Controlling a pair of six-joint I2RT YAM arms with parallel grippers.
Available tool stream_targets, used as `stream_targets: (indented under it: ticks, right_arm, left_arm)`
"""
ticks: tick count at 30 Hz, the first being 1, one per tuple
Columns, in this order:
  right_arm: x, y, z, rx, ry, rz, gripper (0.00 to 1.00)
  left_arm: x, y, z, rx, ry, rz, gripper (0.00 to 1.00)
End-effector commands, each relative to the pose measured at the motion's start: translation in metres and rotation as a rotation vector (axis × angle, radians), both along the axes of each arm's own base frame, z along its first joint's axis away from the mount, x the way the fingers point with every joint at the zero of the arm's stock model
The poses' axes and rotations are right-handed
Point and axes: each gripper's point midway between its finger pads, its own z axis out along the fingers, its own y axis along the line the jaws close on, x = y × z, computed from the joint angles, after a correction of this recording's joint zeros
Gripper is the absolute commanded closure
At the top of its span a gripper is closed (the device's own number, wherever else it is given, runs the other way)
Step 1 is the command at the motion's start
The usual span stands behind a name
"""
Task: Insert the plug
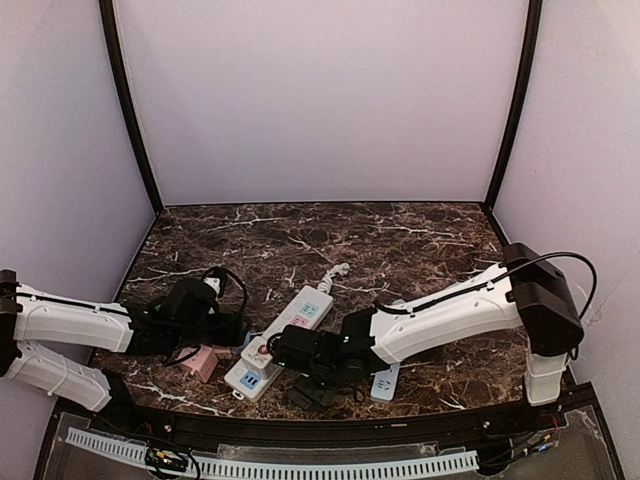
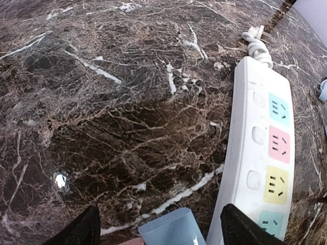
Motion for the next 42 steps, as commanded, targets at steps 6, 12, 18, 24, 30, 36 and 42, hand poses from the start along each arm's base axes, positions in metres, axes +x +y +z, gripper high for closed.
stream_targets:
  ticks: [6,12,18,24,30,36,42]
  right_arm:
    - [0.011,-0.035,0.065,0.134,-0.104,-0.115,0.01]
    - [0.016,-0.053,0.080,0.179,-0.147,-0.165,0.01]
    - [0.019,-0.070,0.087,0.209,-0.170,-0.201,0.01]
    - [0.019,-0.084,0.088,0.218,-0.180,-0.228,0.01]
    - [0.020,-0.093,0.091,0.232,-0.190,-0.245,0.01]
    - [0.022,-0.097,0.095,0.247,-0.205,-0.255,0.01]
    - [0.027,-0.103,0.098,0.258,-0.234,-0.284,0.01]
  left_arm:
    - [-0.011,-0.011,-0.009,0.070,0.055,-0.018,0.22]
    - [-0.016,-0.009,-0.020,0.146,0.094,-0.002,0.24]
    - [-0.016,-0.016,-0.034,0.197,0.132,-0.003,0.29]
    - [-0.016,-0.034,-0.040,0.229,0.133,-0.027,0.42]
    - [-0.007,-0.052,-0.044,0.261,0.120,-0.085,0.57]
    - [0.007,-0.073,-0.044,0.323,0.048,-0.210,0.60]
    - [0.015,-0.085,-0.046,0.359,0.032,-0.254,0.47]
